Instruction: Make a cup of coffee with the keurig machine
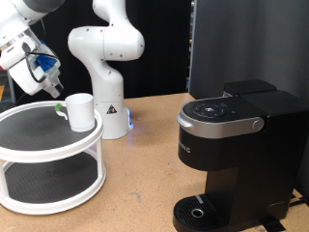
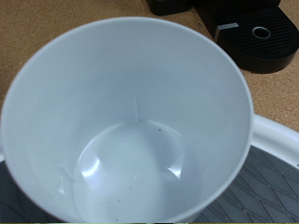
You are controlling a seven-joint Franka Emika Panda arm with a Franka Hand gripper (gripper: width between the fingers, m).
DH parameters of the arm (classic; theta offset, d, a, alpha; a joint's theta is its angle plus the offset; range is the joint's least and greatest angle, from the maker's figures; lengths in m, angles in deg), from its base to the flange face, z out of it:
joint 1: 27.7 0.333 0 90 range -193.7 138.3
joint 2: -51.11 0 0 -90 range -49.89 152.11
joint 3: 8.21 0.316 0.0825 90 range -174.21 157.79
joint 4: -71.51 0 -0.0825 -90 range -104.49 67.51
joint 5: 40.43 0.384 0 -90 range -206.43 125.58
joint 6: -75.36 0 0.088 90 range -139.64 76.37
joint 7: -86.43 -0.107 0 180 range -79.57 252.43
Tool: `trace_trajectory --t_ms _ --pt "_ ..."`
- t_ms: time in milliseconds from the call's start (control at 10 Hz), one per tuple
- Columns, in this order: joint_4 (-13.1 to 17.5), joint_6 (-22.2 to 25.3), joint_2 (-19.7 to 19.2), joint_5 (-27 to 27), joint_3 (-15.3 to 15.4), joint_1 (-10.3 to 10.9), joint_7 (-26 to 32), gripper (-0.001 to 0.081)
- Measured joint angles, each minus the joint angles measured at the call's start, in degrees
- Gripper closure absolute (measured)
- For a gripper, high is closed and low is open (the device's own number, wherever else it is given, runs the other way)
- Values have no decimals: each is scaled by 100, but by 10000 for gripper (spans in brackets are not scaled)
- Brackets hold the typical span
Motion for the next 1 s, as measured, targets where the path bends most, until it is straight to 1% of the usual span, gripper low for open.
trace_trajectory --t_ms 200,300,400,500,600,700,1000 --pt "-99 -136 -24 24 -15 0 54 390" --pt "-163 -219 -28 44 -35 4 101 390" --pt "-242 -309 -33 68 -57 8 158 188" --pt "-315 -384 -40 88 -70 8 206 188" --pt "-383 -470 -46 128 -85 8 273 67" --pt "-432 -536 -53 177 -111 10 340 12" --pt "-488 -574 -73 245 -161 11 476 2"
